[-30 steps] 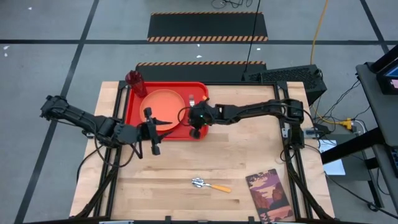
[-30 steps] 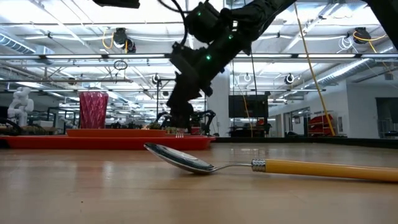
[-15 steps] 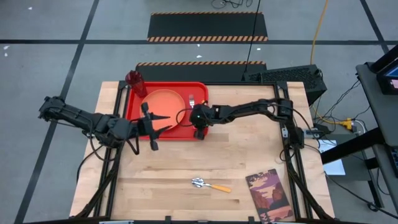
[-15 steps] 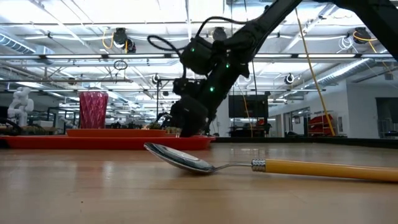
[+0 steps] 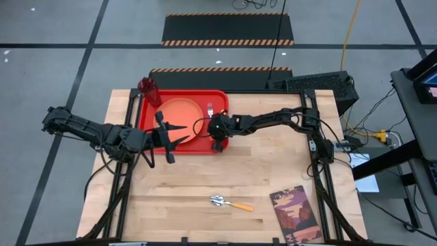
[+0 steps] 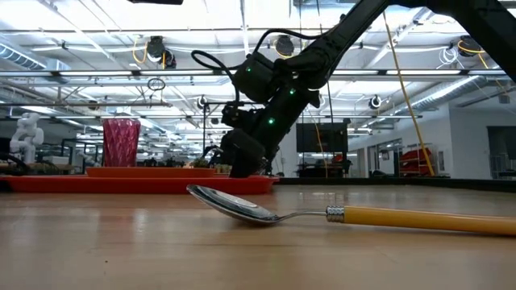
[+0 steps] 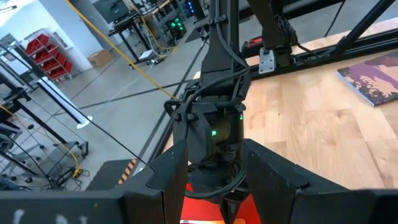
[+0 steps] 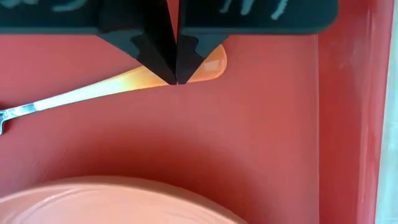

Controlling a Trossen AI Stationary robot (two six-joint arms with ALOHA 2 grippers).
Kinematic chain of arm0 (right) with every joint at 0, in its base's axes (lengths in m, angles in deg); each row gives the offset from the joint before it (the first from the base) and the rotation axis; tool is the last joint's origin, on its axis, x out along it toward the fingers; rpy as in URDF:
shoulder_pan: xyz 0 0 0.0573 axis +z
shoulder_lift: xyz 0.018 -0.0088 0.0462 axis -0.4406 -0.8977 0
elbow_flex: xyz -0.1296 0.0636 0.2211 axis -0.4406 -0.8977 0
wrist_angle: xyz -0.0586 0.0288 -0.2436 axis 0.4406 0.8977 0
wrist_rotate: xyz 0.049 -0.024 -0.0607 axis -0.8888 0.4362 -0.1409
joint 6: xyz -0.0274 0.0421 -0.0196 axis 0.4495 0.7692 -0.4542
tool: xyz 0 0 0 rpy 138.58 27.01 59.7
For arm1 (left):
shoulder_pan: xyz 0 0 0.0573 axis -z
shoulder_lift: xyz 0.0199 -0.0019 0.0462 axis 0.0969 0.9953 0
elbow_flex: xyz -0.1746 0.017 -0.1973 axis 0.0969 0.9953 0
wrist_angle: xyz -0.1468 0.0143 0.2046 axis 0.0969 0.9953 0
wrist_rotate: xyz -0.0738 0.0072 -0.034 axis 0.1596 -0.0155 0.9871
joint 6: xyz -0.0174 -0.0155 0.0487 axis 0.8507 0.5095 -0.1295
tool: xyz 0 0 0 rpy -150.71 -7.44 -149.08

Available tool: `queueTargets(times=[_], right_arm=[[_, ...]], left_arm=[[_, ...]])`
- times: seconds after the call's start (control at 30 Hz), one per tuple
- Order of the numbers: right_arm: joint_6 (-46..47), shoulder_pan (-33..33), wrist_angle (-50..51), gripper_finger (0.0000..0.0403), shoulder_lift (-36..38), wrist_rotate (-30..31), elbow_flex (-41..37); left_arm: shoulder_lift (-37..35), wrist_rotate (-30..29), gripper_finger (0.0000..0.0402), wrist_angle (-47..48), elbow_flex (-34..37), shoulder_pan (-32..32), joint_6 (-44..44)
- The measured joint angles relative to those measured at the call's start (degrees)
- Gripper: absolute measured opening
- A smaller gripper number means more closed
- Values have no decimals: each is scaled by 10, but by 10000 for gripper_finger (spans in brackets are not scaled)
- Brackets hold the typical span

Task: Pick and place plate/cup/fork/spoon on tray
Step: Put the orange fork on the orange tray to the right of the light orange plate

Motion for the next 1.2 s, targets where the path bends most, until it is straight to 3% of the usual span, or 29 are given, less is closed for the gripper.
queueTargets(times=[1.2], right_arm=[[50, 2, -34, 0, -1, -1, -2]], left_arm=[[0, 1, 157, 0, 0, 0, 2]])
